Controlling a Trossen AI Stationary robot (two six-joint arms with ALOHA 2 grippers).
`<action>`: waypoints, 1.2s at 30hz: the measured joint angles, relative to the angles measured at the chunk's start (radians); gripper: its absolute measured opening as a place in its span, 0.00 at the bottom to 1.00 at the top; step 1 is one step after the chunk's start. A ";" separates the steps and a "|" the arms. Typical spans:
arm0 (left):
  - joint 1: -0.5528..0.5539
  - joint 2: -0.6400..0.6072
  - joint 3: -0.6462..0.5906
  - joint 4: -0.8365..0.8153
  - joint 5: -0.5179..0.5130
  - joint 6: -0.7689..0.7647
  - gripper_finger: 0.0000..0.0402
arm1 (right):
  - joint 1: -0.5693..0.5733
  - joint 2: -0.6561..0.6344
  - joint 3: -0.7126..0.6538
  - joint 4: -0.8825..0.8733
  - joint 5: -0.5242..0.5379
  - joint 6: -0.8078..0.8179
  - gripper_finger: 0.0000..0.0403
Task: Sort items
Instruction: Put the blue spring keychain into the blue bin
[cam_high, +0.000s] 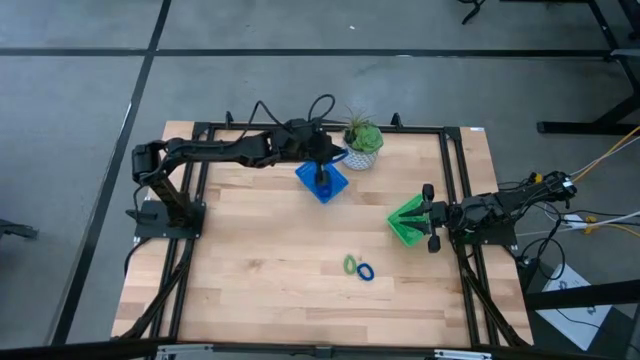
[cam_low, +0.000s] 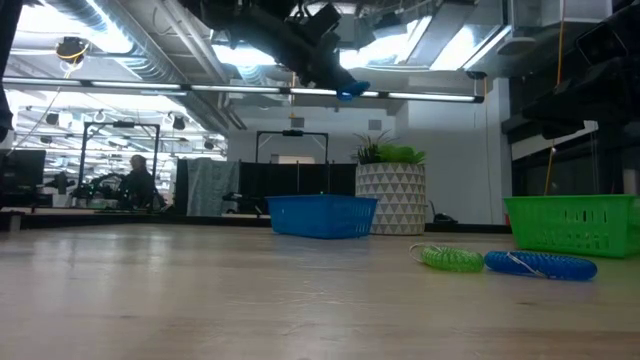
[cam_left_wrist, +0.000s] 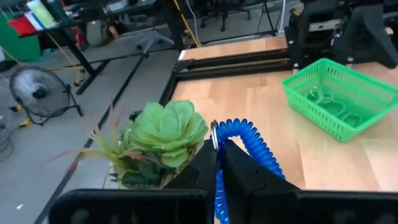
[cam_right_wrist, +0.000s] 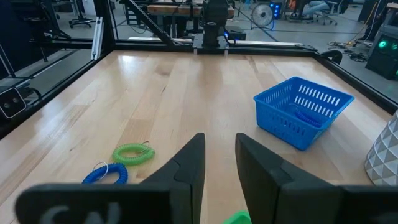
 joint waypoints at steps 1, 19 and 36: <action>0.001 0.000 0.000 -0.007 0.008 0.000 0.02 | 0.000 0.000 0.000 0.000 0.000 0.000 0.22; 0.039 0.015 0.000 -0.309 0.050 -0.016 0.02 | 0.000 0.000 0.000 0.000 0.000 0.000 0.22; 0.025 0.191 0.001 -0.276 -0.114 -0.076 0.08 | 0.000 0.000 0.000 0.000 0.000 0.000 0.22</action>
